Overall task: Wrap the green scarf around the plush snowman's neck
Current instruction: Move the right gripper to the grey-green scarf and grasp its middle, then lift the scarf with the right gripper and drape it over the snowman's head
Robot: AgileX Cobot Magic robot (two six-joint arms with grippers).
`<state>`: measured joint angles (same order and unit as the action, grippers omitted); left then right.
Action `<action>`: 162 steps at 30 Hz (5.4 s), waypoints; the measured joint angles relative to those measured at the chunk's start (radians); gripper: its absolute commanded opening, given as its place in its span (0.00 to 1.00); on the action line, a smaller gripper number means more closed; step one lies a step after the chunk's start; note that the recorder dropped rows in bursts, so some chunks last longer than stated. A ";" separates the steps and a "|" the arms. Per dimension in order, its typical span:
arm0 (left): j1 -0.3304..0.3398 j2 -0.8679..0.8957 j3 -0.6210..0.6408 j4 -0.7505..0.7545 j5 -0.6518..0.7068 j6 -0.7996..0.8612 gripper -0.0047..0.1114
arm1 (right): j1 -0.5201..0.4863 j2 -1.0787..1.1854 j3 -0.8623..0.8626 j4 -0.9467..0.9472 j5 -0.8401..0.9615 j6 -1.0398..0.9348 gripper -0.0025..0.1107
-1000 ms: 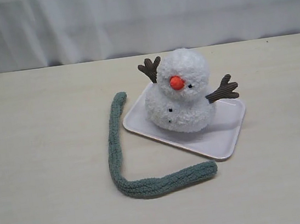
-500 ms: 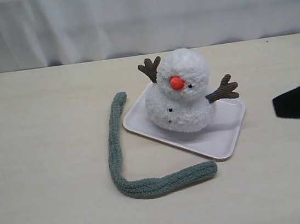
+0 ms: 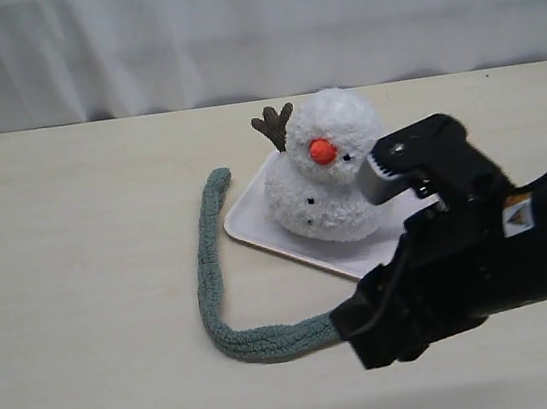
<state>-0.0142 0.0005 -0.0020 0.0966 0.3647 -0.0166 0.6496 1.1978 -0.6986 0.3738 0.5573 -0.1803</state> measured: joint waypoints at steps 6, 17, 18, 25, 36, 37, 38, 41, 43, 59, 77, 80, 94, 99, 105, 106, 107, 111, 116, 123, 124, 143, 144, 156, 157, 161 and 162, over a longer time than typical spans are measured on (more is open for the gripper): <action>0.000 0.000 0.000 0.000 0.000 0.000 0.04 | 0.138 0.166 -0.061 -0.009 -0.100 0.032 0.52; 0.000 0.000 0.000 0.000 0.000 0.000 0.04 | 0.210 0.549 -0.356 -0.088 -0.118 0.041 0.57; 0.000 0.000 0.000 0.000 0.000 0.000 0.04 | 0.210 0.581 -0.378 -0.091 -0.117 0.044 0.57; 0.000 0.000 0.000 0.000 0.000 0.000 0.04 | 0.210 0.749 -0.508 -0.279 -0.105 0.180 0.57; 0.000 0.000 0.000 0.000 0.000 0.000 0.04 | 0.210 0.897 -0.597 -0.475 -0.038 0.347 0.57; 0.000 0.000 0.000 0.000 0.000 0.000 0.04 | 0.210 0.903 -0.599 -0.481 -0.038 0.349 0.57; 0.000 0.000 0.000 0.000 0.000 0.000 0.04 | 0.210 0.905 -0.602 -0.484 -0.038 0.349 0.57; 0.000 0.000 0.000 0.000 0.000 0.000 0.04 | 0.210 0.911 -0.604 -0.484 -0.045 0.349 0.50; 0.000 0.000 0.000 0.000 0.000 0.000 0.04 | 0.210 0.913 -0.604 -0.486 -0.059 0.349 0.44; 0.000 0.000 0.000 0.000 0.000 0.000 0.04 | 0.209 0.923 -0.606 -0.536 -0.093 0.400 0.06; 0.000 0.000 0.000 0.000 0.000 0.000 0.04 | 0.292 0.470 -0.602 -0.787 0.248 0.400 0.06; 0.000 0.000 0.000 0.000 0.000 0.000 0.04 | 0.294 0.382 -0.602 -0.829 0.324 0.394 0.06; 0.000 0.000 0.000 0.000 0.000 0.000 0.04 | 0.294 0.325 -0.602 -1.232 0.499 0.514 0.06; 0.000 0.000 0.000 0.000 0.000 -0.002 0.04 | 0.294 0.379 -0.602 -1.282 0.270 0.592 0.06; 0.000 0.000 0.000 0.000 0.000 -0.002 0.04 | 0.292 0.455 -0.602 -1.380 0.199 0.602 0.06; 0.000 0.000 0.000 0.000 0.000 -0.002 0.04 | 0.289 0.470 -0.602 -1.397 0.206 0.604 0.06; 0.000 0.000 0.000 0.000 0.000 -0.002 0.04 | 0.283 0.485 -0.602 -1.407 0.210 0.608 0.06; 0.000 0.000 0.000 0.000 0.000 -0.002 0.04 | 0.241 0.535 -0.602 -1.431 0.224 0.611 0.06; 0.000 0.000 0.000 0.000 0.000 -0.002 0.04 | 0.176 0.569 -0.602 -1.481 0.252 0.625 0.06; 0.000 0.000 0.000 0.000 0.000 -0.002 0.04 | 0.123 0.569 -0.602 -1.604 0.264 0.776 0.06; 0.000 0.000 0.000 0.000 0.000 -0.002 0.04 | 0.116 0.569 -0.602 -1.626 0.264 0.806 0.06; 0.000 0.000 0.000 0.000 0.000 -0.002 0.04 | -0.018 0.646 -0.602 -1.627 0.174 0.967 0.08; 0.000 0.000 0.000 0.000 0.000 -0.002 0.04 | -0.018 0.658 -0.602 -1.627 0.174 0.962 0.10; 0.000 0.000 0.000 0.000 0.000 -0.002 0.04 | -0.018 0.677 -0.605 -1.645 0.233 0.953 0.43; 0.000 0.000 0.000 0.000 0.000 -0.002 0.04 | -0.018 0.677 -0.605 -1.643 0.240 0.955 0.46; 0.000 0.000 0.000 0.000 0.000 -0.002 0.04 | -0.019 0.658 -0.605 -1.584 0.245 0.952 0.50; 0.000 0.000 0.000 0.000 0.000 -0.002 0.04 | -0.019 0.651 -0.605 -1.568 0.239 0.949 0.50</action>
<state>-0.0142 0.0005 -0.0020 0.0966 0.3647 -0.0184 0.6307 1.8489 -1.3032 -1.1941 0.7965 0.7685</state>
